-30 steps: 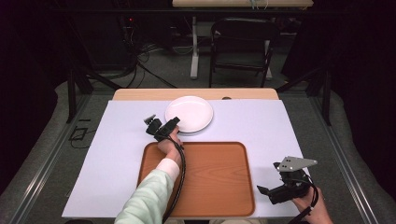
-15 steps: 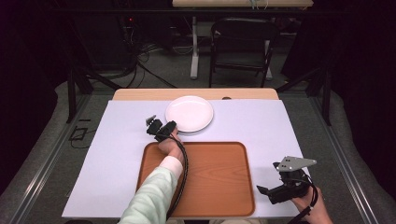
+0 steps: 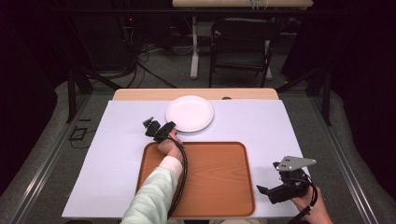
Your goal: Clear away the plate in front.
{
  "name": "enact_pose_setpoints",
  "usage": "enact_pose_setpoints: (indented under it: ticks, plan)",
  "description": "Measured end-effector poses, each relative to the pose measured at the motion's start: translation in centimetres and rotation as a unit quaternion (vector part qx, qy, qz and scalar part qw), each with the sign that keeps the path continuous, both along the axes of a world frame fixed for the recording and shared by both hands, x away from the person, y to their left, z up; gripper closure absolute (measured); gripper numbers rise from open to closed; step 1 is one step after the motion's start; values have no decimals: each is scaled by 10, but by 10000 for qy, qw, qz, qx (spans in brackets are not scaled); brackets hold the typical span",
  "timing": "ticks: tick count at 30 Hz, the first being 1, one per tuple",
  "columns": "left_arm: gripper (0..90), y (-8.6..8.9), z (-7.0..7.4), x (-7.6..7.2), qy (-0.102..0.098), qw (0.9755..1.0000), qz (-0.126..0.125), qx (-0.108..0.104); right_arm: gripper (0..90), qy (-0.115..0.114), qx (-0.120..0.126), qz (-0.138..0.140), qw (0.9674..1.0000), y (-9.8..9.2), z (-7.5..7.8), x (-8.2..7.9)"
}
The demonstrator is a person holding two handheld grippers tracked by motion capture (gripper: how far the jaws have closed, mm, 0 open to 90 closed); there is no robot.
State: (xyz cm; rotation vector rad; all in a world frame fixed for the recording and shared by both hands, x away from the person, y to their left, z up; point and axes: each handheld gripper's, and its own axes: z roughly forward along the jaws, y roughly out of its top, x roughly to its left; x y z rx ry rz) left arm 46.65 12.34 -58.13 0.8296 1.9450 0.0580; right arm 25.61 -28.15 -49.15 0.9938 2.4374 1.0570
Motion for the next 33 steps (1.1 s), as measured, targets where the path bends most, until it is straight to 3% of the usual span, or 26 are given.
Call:
enact_pose_setpoints:
  ticks: [9,13,15,20,25,30,33]
  plan:
    - [831,3,-3,-2,-97,9995,76,-294,0,8,1,-6,10000,0,0,0]
    - [786,2,-2,1,-73,9998,-38,-163,0,4,-1,-9,10000,0,0,0]
    - [759,0,1,4,-19,9999,-115,2,0,5,1,-11,10000,0,0,0]
    - [803,1,3,6,132,9997,-174,70,0,17,0,-7,10000,0,-1,1]
    - [829,5,3,4,-46,9997,-194,-135,0,23,4,-7,10000,0,-1,1]
    - [871,8,14,4,-308,9986,-331,-267,0,54,2,-10,10000,1,-1,1]
    - [872,11,14,3,-332,9980,-401,-354,0,71,8,-17,10000,1,-1,2]
